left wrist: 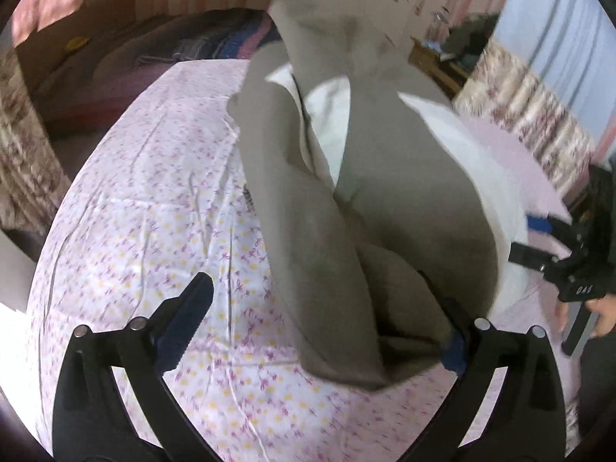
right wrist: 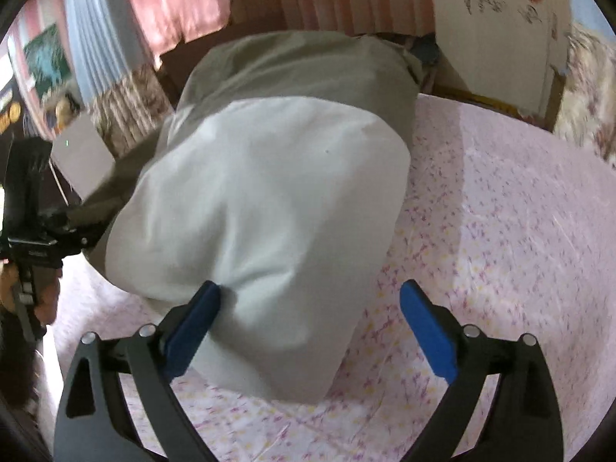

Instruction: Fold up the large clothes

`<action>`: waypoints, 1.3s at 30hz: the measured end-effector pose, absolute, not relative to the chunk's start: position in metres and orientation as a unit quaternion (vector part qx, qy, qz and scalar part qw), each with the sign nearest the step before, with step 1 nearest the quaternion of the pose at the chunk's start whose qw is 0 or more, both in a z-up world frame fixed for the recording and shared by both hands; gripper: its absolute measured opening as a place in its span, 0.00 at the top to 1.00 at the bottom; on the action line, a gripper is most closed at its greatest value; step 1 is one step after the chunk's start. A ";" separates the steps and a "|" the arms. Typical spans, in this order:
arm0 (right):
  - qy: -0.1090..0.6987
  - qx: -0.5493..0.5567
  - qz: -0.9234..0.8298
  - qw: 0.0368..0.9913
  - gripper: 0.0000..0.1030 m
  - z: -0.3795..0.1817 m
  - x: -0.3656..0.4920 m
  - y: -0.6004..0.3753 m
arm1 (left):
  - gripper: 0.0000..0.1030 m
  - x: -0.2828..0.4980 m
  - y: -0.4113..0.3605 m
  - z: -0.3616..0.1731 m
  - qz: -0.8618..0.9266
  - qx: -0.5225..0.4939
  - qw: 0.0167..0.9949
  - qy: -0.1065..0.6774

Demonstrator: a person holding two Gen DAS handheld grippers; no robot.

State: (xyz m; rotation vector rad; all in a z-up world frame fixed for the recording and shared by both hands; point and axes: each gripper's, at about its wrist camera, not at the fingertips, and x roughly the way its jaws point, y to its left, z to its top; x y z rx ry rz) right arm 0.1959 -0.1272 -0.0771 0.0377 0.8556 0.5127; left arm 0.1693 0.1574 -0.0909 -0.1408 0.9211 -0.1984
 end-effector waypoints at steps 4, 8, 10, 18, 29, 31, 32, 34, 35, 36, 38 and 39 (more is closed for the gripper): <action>0.381 0.042 0.235 0.893 0.02 -0.061 0.186 -0.133 | 0.03 0.155 0.167 -0.069 -0.094 -0.100 0.900 0.413; 0.353 0.048 0.211 0.910 0.02 -0.051 0.186 -0.128 | 0.03 0.155 0.162 -0.056 -0.080 -0.096 0.910 0.394; 0.350 0.051 0.197 0.914 0.02 -0.052 0.189 -0.127 | 0.03 0.157 0.157 -0.057 -0.078 -0.099 0.909 0.398; 0.338 0.073 0.163 0.924 0.02 -0.061 0.198 -0.130 | 0.03 0.178 0.139 -0.070 -0.078 -0.077 0.907 0.407; 0.362 0.123 0.163 0.909 0.02 -0.081 0.217 -0.127 | 0.03 0.198 0.148 -0.109 -0.094 -0.145 0.891 0.421; 0.368 0.128 0.166 0.906 0.02 -0.086 0.220 -0.124 | 0.03 0.198 0.146 -0.113 -0.096 -0.150 0.890 0.420; 0.373 0.129 0.169 0.903 0.02 -0.089 0.222 -0.122 | 0.03 0.197 0.146 -0.115 -0.097 -0.157 0.889 0.420; 0.381 0.132 0.175 0.898 0.02 -0.094 0.224 -0.121 | 0.03 0.197 0.146 -0.121 -0.104 -0.178 0.883 0.422; 0.387 0.139 0.181 0.893 0.02 -0.099 0.226 -0.121 | 0.03 0.197 0.146 -0.124 -0.107 -0.187 0.880 0.424; 0.393 0.144 0.184 0.890 0.02 -0.103 0.228 -0.121 | 0.03 0.197 0.146 -0.127 -0.112 -0.198 0.876 0.425; 0.402 0.159 0.192 0.881 0.02 -0.111 0.233 -0.122 | 0.03 0.198 0.147 -0.134 -0.120 -0.217 0.869 0.428; 0.405 0.165 0.196 0.877 0.02 -0.114 0.234 -0.123 | 0.03 0.198 0.146 -0.137 -0.123 -0.221 0.868 0.428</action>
